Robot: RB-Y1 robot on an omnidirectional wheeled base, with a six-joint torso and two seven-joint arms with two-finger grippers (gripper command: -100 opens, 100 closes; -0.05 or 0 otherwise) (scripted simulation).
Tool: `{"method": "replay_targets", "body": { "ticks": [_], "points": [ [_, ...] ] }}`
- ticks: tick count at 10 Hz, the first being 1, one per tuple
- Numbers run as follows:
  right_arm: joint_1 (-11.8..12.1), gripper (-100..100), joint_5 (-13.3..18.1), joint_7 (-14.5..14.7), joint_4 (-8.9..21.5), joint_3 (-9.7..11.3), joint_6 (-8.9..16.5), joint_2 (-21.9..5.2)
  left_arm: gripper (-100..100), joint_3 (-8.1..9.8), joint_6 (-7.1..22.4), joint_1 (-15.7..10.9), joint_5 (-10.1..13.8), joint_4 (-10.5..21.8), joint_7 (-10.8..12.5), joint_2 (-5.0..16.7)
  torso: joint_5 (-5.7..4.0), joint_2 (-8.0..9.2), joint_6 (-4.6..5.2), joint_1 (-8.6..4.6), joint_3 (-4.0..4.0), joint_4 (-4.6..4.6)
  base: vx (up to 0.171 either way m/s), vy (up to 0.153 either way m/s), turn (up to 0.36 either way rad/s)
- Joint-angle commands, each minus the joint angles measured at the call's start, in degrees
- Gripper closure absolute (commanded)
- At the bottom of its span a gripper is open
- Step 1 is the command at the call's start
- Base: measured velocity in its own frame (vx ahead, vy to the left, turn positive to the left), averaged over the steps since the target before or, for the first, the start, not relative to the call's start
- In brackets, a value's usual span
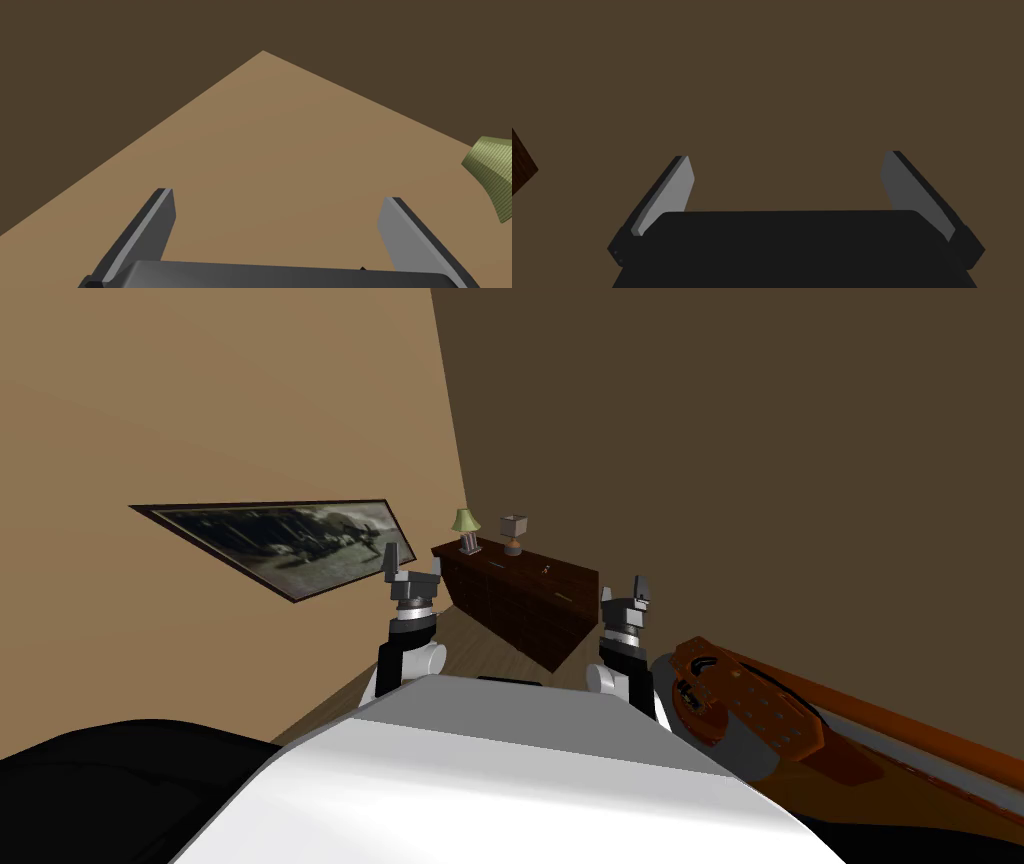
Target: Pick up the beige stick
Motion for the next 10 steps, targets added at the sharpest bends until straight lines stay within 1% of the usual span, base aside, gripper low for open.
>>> {"method": "replay_targets", "body": {
  "ticks": [1, 3, 4, 6, 7, 8, 9, 10],
  "points": [
    [-0.2, -100, 0.3, 0.0, 0.7, 0.4, -0.4, -2.6, 0, 0.00, 0.0, 0.0, 0.0, 0.0, 0.0, 0.0, 0.00, 0.00, 0.00, 0.00, 0.00, 0.00, -0.025, 0.016, -0.025],
    [-0.7, -100, 1.1, -0.1, 2.5, 1.2, -1.4, -6.1, 0, 0.00, 0.0, 0.0, 0.0, 0.0, 0.0, 0.0, 0.01, 0.20, 0.00, 0.05, 0.11, 0.04, -0.083, 0.021, -0.036],
    [-0.7, -100, 1.1, -0.1, 2.5, 1.2, -1.4, -7.0, 0, 0.00, 0.0, 0.0, 0.0, 0.0, 0.0, 0.0, 0.01, 0.33, 0.00, 0.06, 0.19, 0.07, -0.074, 0.030, -0.012],
    [-1.5, -100, 2.3, -0.1, 5.3, 2.5, -2.7, -10.8, 0, 0.00, 0.0, 0.0, 0.0, 0.0, 0.0, 0.0, 0.03, 0.30, 0.00, 0.14, 0.17, 0.06, -0.090, 0.056, -0.035],
    [-1.5, -100, 2.3, -0.1, 5.3, 2.5, -2.7, -12.1, 0, -0.01, 0.0, 0.0, 0.0, 0.0, 0.0, 0.0, 0.04, 0.38, 0.00, 0.22, 0.22, 0.08, -0.079, 0.044, -0.021],
    [-1.9, -100, 3.1, -0.1, 7.1, 3.2, -3.4, -14.1, 0, -0.01, 0.0, 0.0, 0.0, 0.0, 0.0, 0.0, 0.04, 0.32, 0.00, 0.17, 0.19, 0.08, -0.065, 0.032, -0.033],
    [-1.9, -100, 3.1, -0.1, 7.1, 3.2, -3.4, -14.9, 0, 0.00, 0.0, 0.0, 0.0, 0.0, 0.0, 0.0, 0.03, 0.28, 0.00, 0.13, 0.16, 0.06, -0.060, 0.033, -0.012],
    [-2.4, -100, 3.9, -0.1, 9.1, 4.0, -4.1, -17.0, 0, 0.00, 0.0, 0.0, 0.0, 0.0, 0.0, 0.0, 0.03, 0.24, 0.00, 0.12, 0.14, 0.06, -0.082, 0.039, -0.022]
  ]
}}
